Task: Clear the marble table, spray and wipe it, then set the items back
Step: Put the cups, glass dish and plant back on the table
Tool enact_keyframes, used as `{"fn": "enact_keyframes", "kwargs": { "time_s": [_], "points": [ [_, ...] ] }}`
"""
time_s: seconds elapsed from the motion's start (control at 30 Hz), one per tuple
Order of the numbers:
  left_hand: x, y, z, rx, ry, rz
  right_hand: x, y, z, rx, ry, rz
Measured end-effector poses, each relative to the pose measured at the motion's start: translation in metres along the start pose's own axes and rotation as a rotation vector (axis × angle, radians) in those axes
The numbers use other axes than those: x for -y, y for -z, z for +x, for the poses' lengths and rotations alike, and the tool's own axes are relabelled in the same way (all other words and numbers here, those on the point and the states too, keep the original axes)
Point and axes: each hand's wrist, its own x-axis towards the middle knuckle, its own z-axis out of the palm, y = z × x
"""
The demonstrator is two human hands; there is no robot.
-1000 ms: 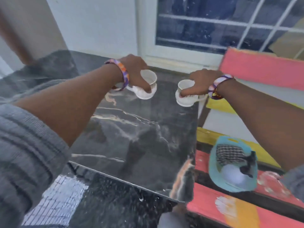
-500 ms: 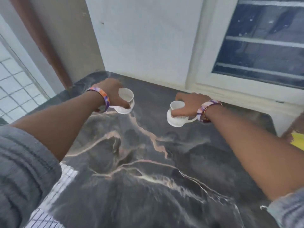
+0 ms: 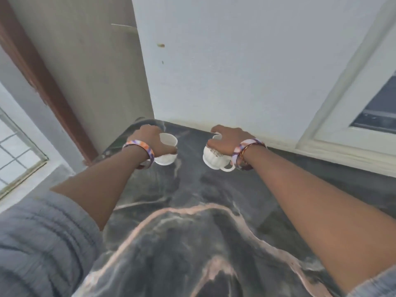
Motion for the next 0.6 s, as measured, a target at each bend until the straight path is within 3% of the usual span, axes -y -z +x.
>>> {"fn": "enact_keyframes", "kwargs": {
  "time_s": [0.23,0.6],
  "points": [
    [0.028,-0.018,0.065,-0.082,0.06,-0.09,0.059,-0.035,0.078,-0.158,-0.236,0.091],
    [0.021,-0.031,0.096,-0.092,0.065,-0.189,0.081,-0.057,0.132,-0.223,-0.438,0.221]
  ]
}}
